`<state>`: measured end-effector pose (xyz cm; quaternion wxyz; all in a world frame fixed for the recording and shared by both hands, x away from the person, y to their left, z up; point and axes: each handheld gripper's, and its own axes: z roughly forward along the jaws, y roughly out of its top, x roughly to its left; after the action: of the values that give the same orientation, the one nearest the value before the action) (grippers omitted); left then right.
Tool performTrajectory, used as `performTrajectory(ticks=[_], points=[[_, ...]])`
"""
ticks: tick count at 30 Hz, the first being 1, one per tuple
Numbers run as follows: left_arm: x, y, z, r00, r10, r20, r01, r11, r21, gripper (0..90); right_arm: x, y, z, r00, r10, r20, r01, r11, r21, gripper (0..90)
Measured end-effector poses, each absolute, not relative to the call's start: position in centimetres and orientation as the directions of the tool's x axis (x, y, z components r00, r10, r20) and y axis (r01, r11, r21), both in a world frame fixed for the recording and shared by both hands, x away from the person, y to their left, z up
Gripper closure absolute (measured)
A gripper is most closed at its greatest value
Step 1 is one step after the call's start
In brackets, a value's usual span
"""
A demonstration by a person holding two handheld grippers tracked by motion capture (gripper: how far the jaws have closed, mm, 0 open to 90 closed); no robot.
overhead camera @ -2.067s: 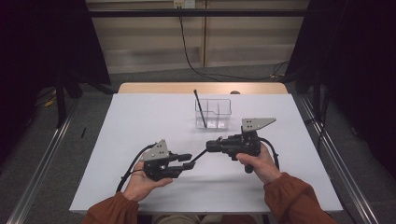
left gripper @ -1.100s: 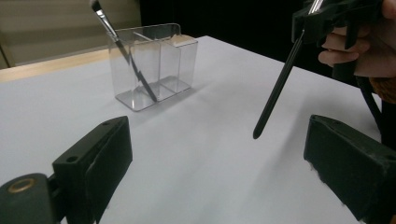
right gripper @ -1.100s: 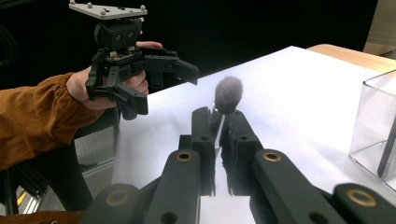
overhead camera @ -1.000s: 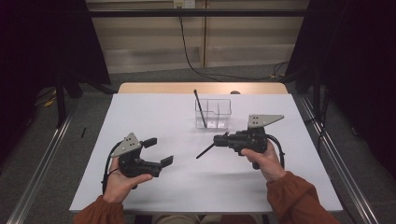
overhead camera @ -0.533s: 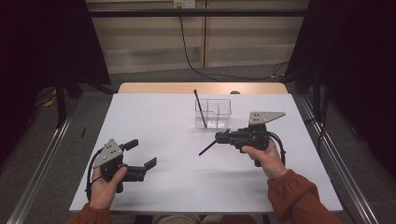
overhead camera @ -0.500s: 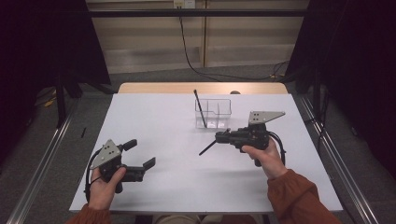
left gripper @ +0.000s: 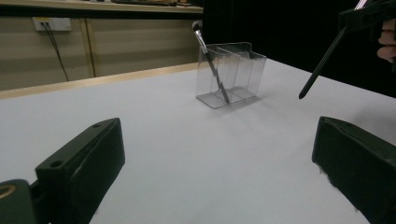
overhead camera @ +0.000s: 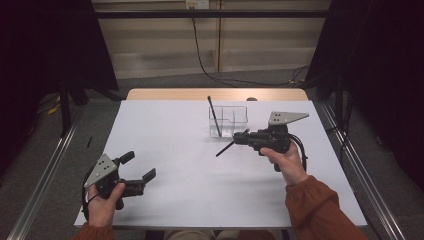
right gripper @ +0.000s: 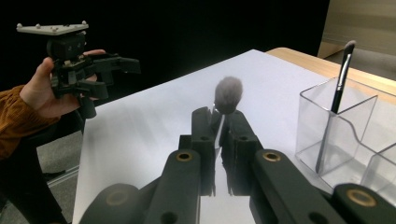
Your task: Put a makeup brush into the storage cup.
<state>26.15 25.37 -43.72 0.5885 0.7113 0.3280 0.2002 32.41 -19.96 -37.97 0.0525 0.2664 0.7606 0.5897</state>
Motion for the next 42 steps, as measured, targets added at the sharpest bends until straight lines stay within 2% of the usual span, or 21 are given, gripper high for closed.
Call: performTrajectory(ticks=[24, 34, 42], points=[[25.5, 25.0, -43.8, 0.723, 0.686, -0.081, 0.231, -0.13, 0.964, 3.0, 36.8, -20.4, -33.7, -0.826, 0.54, 0.162, 0.289, 0.158, 0.944, 83.8], [25.5, 24.9, -43.8, 0.73, 0.68, -0.07, 0.226, -0.144, 0.963, 3.0, 39.2, -19.7, -33.2, -0.792, 0.594, 0.14, 0.299, 0.177, 0.938, 83.8], [25.5, 24.8, -43.9, 0.736, 0.674, -0.062, 0.224, -0.157, 0.962, 3.0, 41.8, -18.6, -33.2, -0.761, 0.635, 0.134, 0.344, 0.219, 0.913, 83.8]])
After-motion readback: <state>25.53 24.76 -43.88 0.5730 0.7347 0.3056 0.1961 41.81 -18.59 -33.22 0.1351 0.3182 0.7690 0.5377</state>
